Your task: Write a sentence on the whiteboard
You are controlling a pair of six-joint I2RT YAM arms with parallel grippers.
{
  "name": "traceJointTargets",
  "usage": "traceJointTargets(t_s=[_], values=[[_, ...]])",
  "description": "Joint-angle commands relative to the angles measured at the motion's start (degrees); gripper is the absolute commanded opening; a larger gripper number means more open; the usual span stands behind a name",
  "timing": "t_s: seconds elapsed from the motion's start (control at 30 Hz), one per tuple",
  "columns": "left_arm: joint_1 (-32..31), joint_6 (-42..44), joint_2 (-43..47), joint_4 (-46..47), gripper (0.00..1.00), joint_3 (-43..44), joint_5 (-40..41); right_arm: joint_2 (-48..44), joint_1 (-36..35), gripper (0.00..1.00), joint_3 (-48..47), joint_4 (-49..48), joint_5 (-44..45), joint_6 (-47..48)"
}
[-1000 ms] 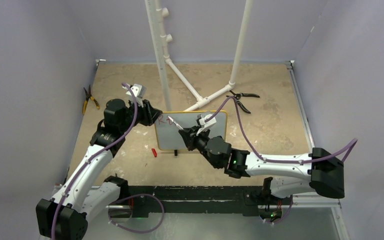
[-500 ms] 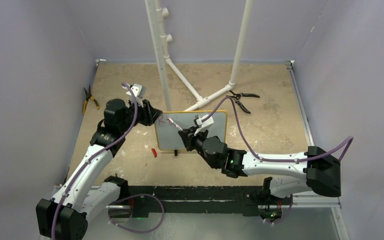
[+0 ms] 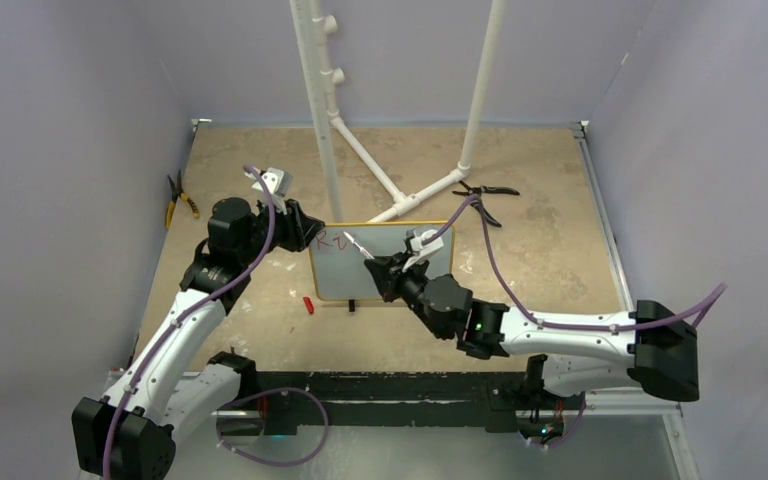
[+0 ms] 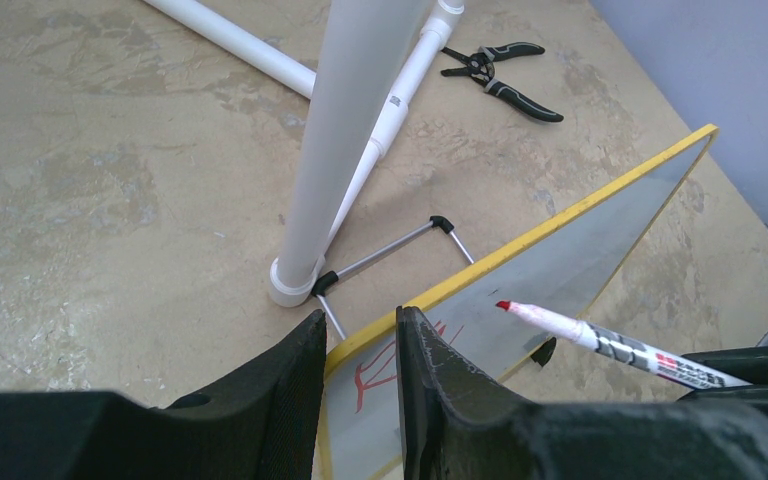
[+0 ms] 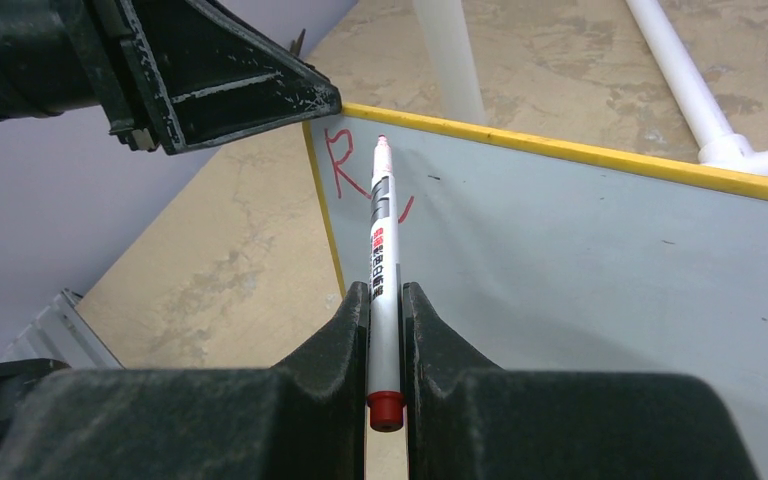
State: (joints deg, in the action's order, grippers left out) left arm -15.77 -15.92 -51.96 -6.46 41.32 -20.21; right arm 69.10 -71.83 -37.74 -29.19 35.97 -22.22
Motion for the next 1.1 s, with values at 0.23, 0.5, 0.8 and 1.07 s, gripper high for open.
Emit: traceJointTargets(t_s=[0.23, 0.5, 0.8, 1.07], values=[[0.0, -0.5, 0.0, 0.2, 0.29, -0.7, -1.3, -2.3, 0.2, 0.0, 1.3, 3.0, 0.0, -3.6], [0.0, -0.6, -0.3, 0.3, 0.29, -0.7, -1.3, -1.0, 0.4, 0.0, 0.9, 3.8, 2.6, -5.1], [0.0, -0.5, -0.5, 0.4, 0.29, -0.7, -1.4, -0.5, 1.1, 0.0, 0.6, 4.0, 4.1, -5.6], [0.0, -0.5, -0.6, 0.5, 0.29, -0.7, -1.4, 1.4, 1.1, 0.0, -0.1, 2.6, 1.3, -3.7]])
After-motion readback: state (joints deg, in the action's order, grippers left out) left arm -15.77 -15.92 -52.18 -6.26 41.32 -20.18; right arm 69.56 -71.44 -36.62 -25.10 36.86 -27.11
